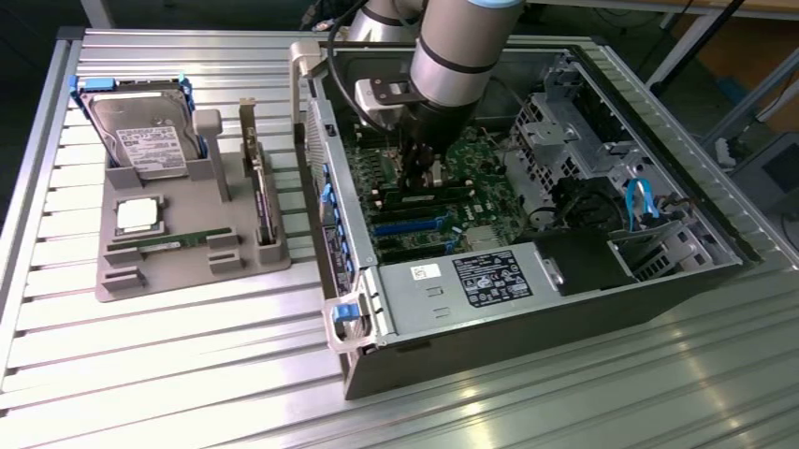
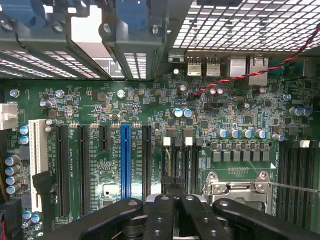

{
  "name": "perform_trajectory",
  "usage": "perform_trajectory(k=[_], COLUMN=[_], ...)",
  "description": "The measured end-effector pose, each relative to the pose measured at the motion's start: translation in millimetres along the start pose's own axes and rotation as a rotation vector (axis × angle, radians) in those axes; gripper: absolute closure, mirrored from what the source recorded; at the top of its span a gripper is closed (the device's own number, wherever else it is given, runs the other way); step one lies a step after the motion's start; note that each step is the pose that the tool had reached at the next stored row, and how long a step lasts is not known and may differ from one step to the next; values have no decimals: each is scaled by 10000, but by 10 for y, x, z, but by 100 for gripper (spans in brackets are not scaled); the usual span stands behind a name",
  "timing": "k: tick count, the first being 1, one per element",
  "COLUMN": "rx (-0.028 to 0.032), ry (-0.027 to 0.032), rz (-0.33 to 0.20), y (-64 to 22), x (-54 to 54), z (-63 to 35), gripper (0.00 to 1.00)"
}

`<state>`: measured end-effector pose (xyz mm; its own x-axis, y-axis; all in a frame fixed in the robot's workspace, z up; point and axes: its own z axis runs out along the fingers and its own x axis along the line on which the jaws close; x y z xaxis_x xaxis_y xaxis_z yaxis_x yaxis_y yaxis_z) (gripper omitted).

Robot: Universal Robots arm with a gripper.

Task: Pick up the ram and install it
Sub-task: 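Press down the ram until it locks into place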

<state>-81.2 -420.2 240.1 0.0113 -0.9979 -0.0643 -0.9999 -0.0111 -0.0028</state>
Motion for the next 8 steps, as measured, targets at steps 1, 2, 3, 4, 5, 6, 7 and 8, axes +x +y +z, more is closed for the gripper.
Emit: perform_trajectory(k=[1, 2, 3, 4, 5, 6, 7, 8], rx=[0, 1, 1, 3, 2, 1, 1, -1], ry=[0, -1, -1, -4, -4, -2, -1, 1], rz=[0, 0, 0, 0, 0, 0, 0, 0], y=[0, 0, 0, 0, 0, 0, 0, 0], x=[0, 0, 0, 0, 0, 1, 1, 2], z=[0, 1, 2, 5, 8, 12, 17, 22], gripper=[90, 90, 90, 90, 90, 90, 90, 90])
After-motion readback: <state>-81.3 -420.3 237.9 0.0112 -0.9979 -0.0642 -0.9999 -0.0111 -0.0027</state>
